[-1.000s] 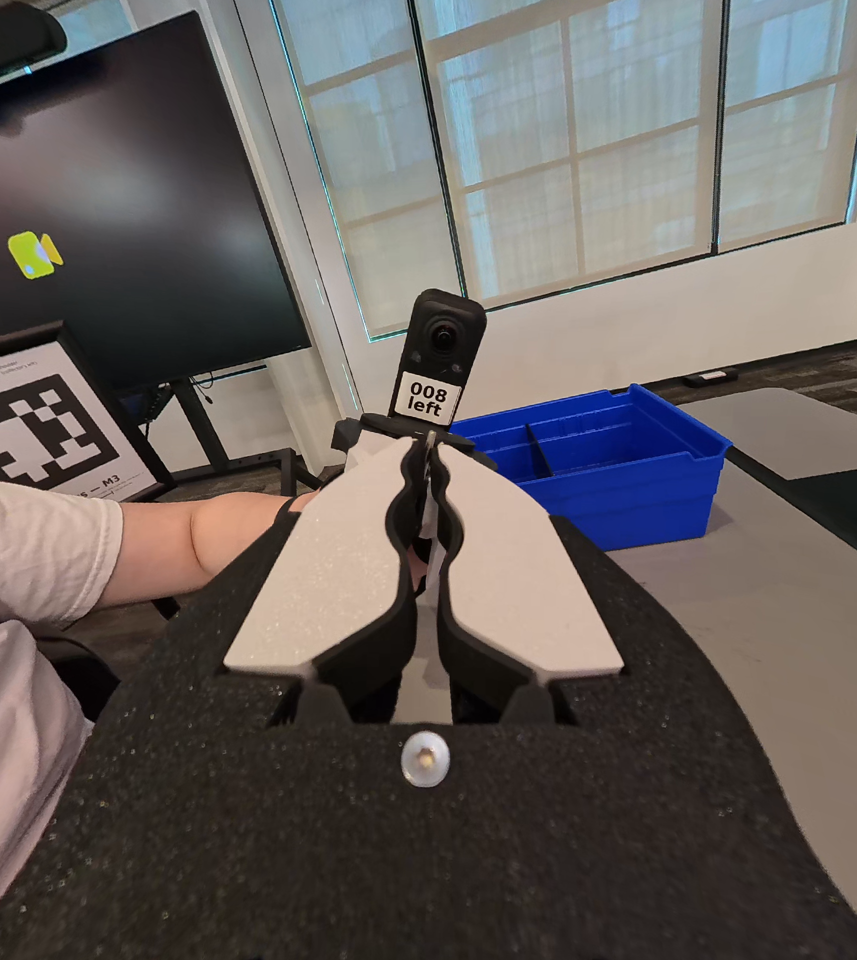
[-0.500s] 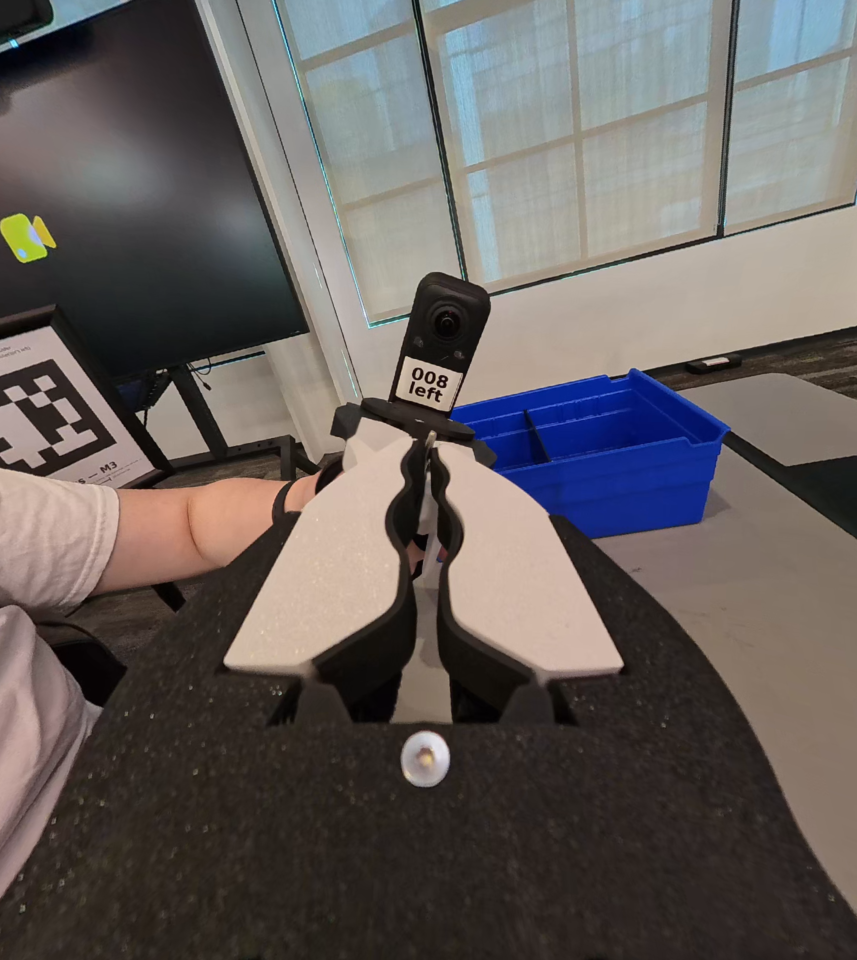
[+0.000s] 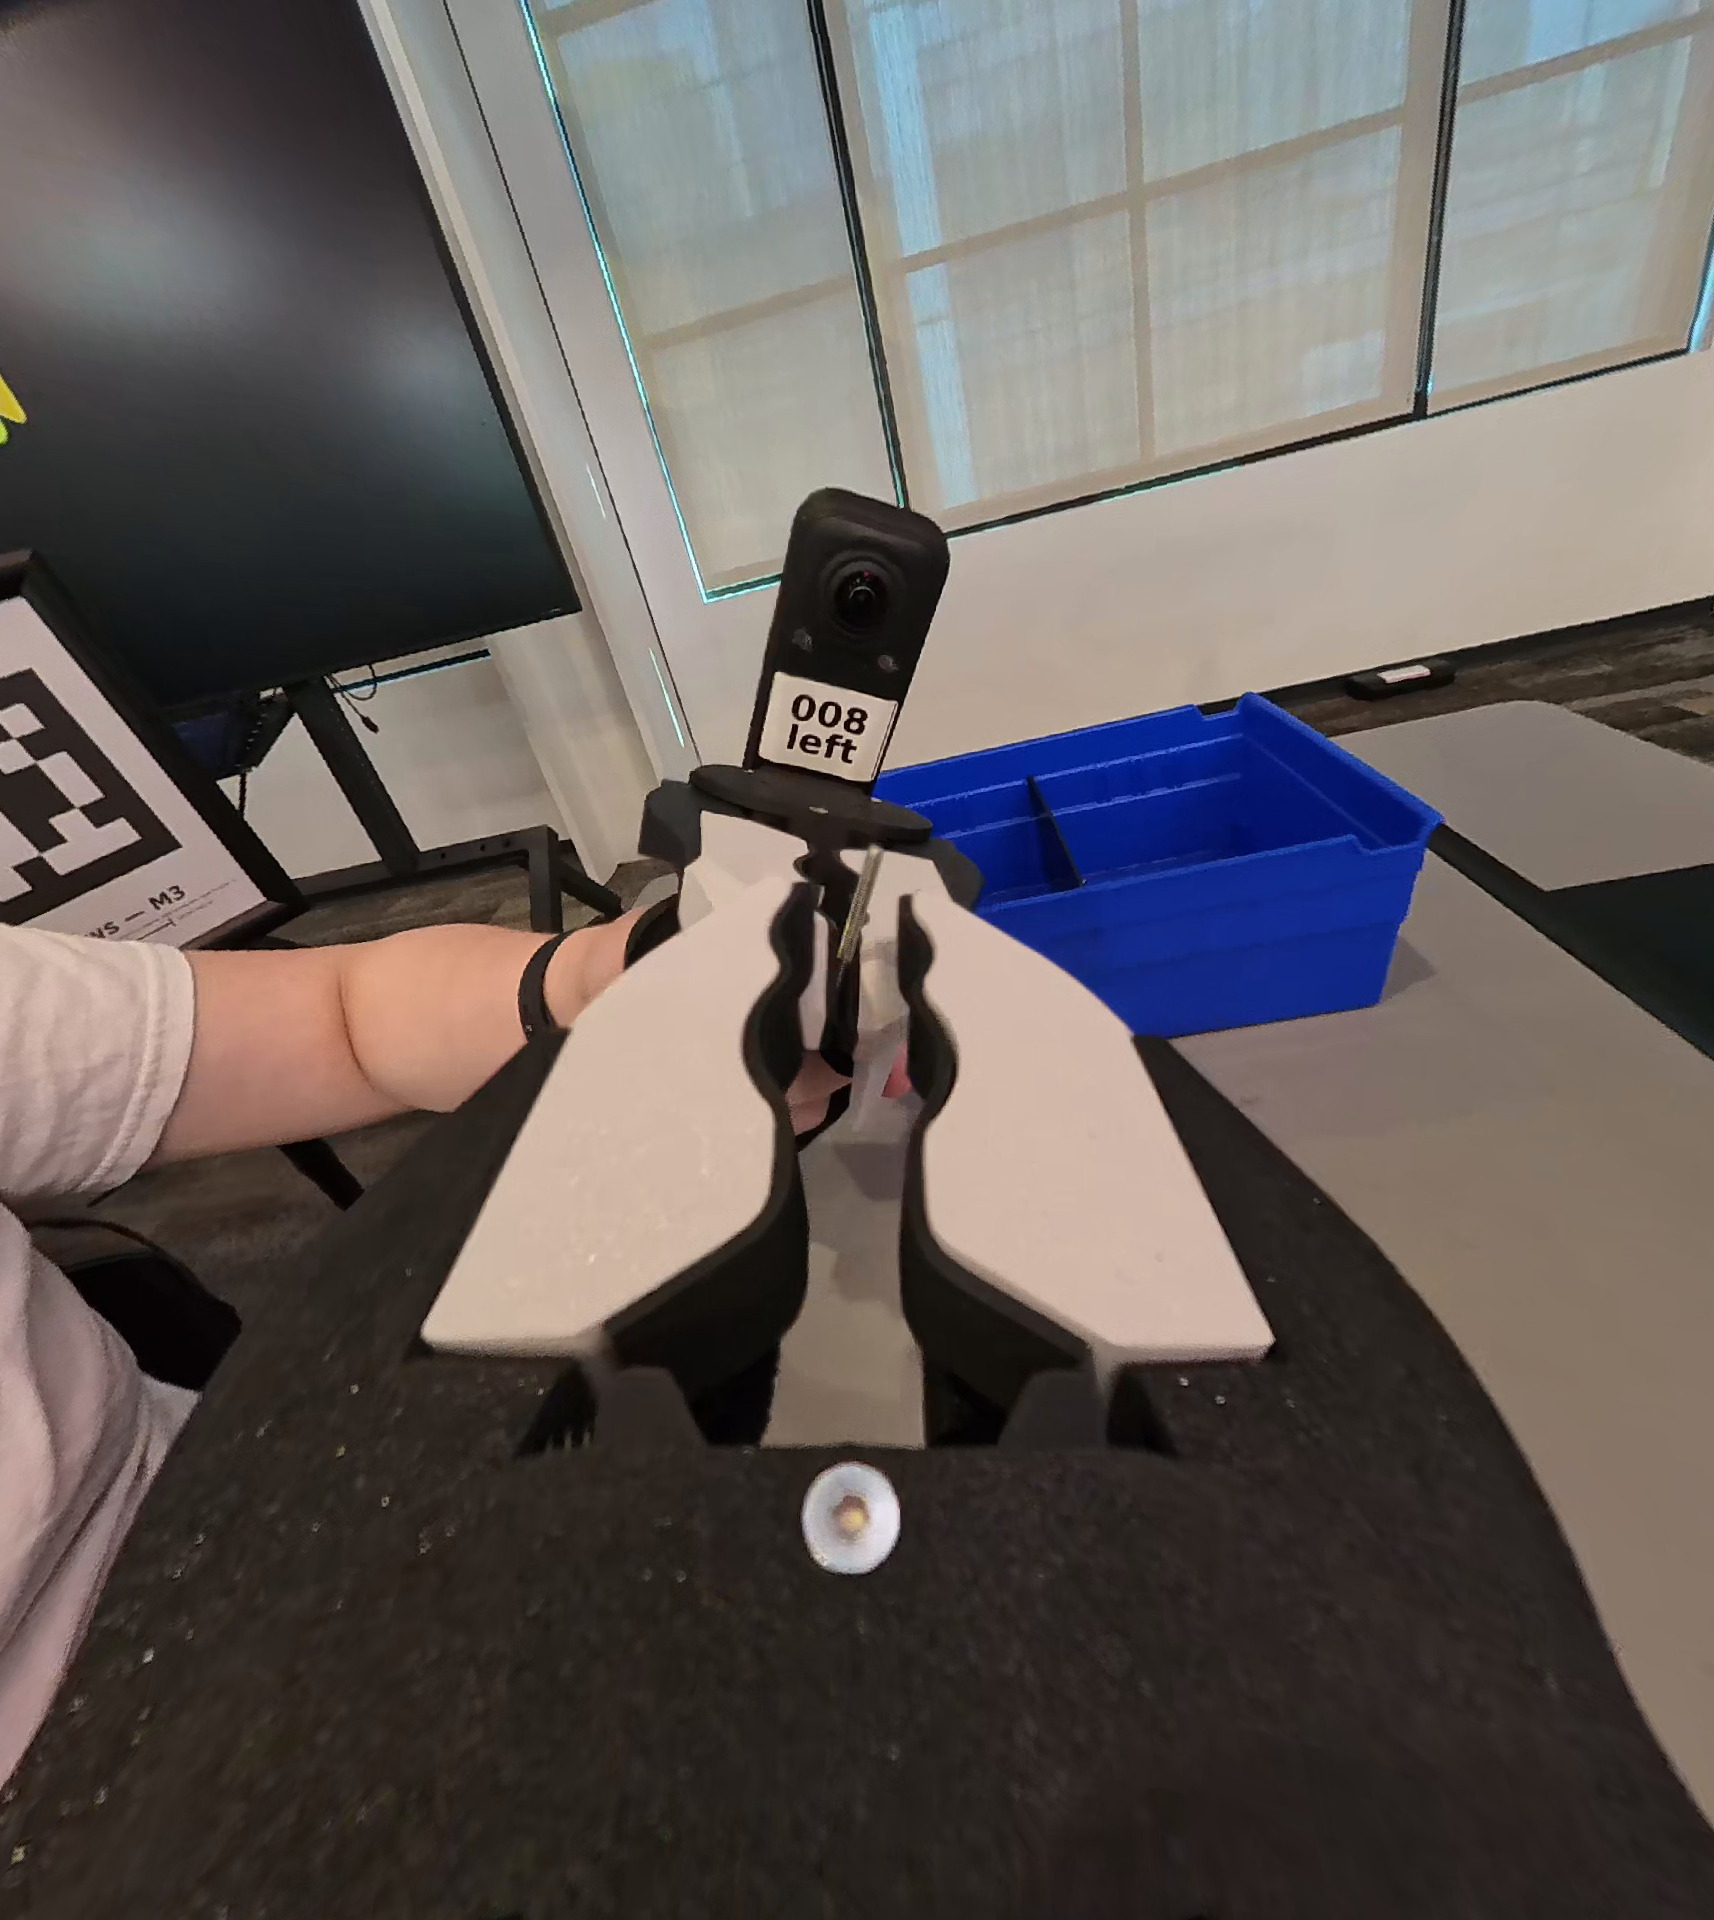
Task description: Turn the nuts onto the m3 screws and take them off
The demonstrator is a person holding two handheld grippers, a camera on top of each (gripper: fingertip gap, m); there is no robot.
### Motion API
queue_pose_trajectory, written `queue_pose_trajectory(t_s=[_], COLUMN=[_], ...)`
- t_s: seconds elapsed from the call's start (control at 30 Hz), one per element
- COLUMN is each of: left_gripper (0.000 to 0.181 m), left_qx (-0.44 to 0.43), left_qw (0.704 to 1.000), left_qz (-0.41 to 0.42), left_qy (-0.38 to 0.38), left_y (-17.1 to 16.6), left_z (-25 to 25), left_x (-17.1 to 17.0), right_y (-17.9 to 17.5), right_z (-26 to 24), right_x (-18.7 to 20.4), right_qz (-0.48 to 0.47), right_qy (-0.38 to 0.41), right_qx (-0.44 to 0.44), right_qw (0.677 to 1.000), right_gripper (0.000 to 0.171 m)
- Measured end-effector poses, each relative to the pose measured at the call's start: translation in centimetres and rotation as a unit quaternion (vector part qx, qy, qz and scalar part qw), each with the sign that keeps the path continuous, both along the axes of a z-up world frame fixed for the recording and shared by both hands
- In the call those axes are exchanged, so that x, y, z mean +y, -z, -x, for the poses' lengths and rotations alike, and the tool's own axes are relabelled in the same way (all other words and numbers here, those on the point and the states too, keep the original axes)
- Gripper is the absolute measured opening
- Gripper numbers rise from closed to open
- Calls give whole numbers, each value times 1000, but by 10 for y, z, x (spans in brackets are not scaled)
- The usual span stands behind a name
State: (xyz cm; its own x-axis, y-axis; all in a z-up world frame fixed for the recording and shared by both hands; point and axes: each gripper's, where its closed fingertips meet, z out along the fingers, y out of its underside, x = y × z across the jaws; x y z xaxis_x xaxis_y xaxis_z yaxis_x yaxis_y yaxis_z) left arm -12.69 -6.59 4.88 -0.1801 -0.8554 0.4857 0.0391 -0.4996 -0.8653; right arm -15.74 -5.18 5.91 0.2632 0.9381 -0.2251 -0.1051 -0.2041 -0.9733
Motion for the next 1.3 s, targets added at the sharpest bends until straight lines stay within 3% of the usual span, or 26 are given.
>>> queue_pose_trajectory(t_s=[0.07,0.9,1.0,1.13,1.3], left_gripper=[2,2,2,2,1], left_qx=[6,55,37,21,19], left_qw=[1000,997,998,998,998], left_qz=[-3,-47,-46,-53,-63], left_qy=[4,22,31,24,21], left_y=[1,12,7,1,-6], left_z=[-1,-2,-1,0,1], left_x=[-2,-2,-2,7,19], right_y=[2,10,5,-6,-11], right_z=[1,1,2,-12,-36], right_x=[-1,-2,-1,4,6], right_qz=[-1,18,-3,-19,-32], right_qy=[-6,-23,-13,21,44], right_qx=[-5,-19,-14,-11,-37], right_qw=[1000,999,1000,1000,998], right_gripper=[4,3,3,19,18])
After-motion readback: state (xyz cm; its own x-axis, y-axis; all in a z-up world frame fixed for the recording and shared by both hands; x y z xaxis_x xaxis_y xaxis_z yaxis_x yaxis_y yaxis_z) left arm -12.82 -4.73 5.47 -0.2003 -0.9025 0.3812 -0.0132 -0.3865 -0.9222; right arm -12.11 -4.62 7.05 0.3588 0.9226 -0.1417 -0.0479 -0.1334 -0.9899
